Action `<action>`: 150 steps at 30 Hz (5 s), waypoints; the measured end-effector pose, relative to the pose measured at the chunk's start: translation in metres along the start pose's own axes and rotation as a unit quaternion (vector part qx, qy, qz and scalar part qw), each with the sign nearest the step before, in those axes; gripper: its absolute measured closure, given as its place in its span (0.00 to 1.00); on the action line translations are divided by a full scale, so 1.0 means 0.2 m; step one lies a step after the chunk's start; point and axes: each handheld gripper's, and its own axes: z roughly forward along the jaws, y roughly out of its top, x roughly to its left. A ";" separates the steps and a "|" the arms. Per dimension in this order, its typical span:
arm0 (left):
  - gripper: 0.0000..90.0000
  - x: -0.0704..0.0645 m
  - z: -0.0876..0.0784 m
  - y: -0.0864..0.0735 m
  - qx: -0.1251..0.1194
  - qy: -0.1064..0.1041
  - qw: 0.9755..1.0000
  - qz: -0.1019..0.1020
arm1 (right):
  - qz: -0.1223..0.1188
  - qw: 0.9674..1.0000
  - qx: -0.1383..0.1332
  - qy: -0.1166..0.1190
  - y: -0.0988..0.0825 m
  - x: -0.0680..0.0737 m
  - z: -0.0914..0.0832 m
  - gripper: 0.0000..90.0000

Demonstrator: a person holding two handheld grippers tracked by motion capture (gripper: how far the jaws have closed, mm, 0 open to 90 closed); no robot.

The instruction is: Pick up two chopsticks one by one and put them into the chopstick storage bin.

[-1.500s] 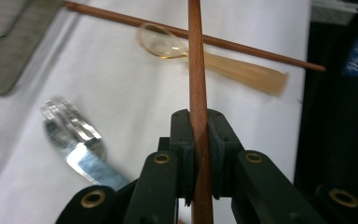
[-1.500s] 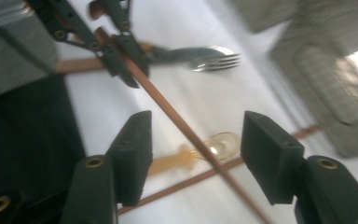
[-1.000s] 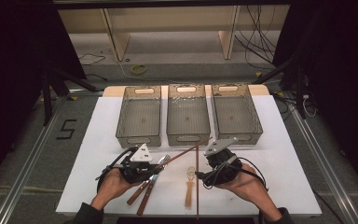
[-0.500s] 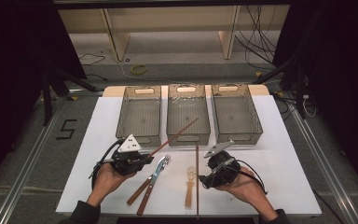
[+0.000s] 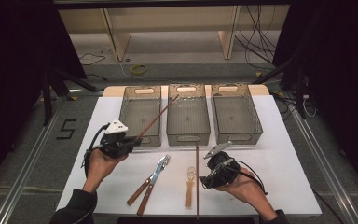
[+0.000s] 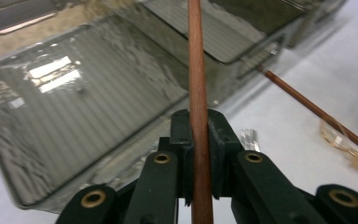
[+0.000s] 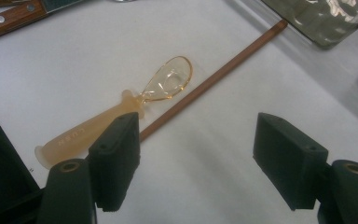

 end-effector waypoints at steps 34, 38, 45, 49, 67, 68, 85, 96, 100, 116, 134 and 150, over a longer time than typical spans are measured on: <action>0.91 0.35 0.23 0.11 0.053 0.080 0.989 -0.111 | 0.003 1.000 -0.005 0.016 -0.02 -0.02 0.00 0.35; 0.91 0.38 0.26 0.09 0.058 0.084 0.987 -0.127 | 0.001 1.000 -0.004 0.018 -0.02 -0.02 0.00 0.35; 0.84 0.40 0.28 0.07 0.058 0.083 0.985 -0.142 | -0.002 1.000 -0.005 0.020 -0.02 -0.02 -0.01 0.35; 0.64 0.38 0.26 0.08 0.053 0.069 0.986 -0.139 | 0.000 1.000 -0.003 0.017 -0.02 -0.02 -0.01 0.35; 0.27 0.04 0.00 -0.06 -0.036 0.002 0.995 -0.098 | 0.008 0.999 0.034 -0.009 0.04 0.02 0.10 0.38; 0.26 0.02 0.00 -0.08 -0.035 0.001 0.995 -0.093 | 0.008 0.999 0.037 -0.007 0.04 0.02 0.12 0.39; 0.25 -0.10 -0.02 -0.24 -0.063 -0.008 0.996 -0.069 | -0.009 0.996 0.086 -0.009 0.06 0.09 0.23 0.42; 0.25 -0.09 0.00 -0.27 -0.055 0.000 0.996 -0.072 | -0.003 0.994 0.106 -0.005 0.07 0.06 0.25 0.43; 0.25 -0.09 0.00 -0.27 -0.056 0.000 0.996 -0.071 | -0.001 0.993 0.114 -0.019 0.07 0.05 0.25 0.46; 0.25 -0.09 0.01 -0.28 -0.052 0.002 0.996 -0.068 | -0.008 0.990 0.143 -0.008 0.12 -0.01 0.27 0.58; 0.25 -0.10 0.02 -0.28 -0.050 -0.003 0.997 -0.062 | -0.032 0.986 0.161 -0.006 0.15 -0.01 0.27 0.87; 0.25 -0.12 0.02 -0.27 -0.049 -0.011 0.998 -0.041 | -0.048 0.989 0.142 -0.010 0.15 -0.04 0.25 0.95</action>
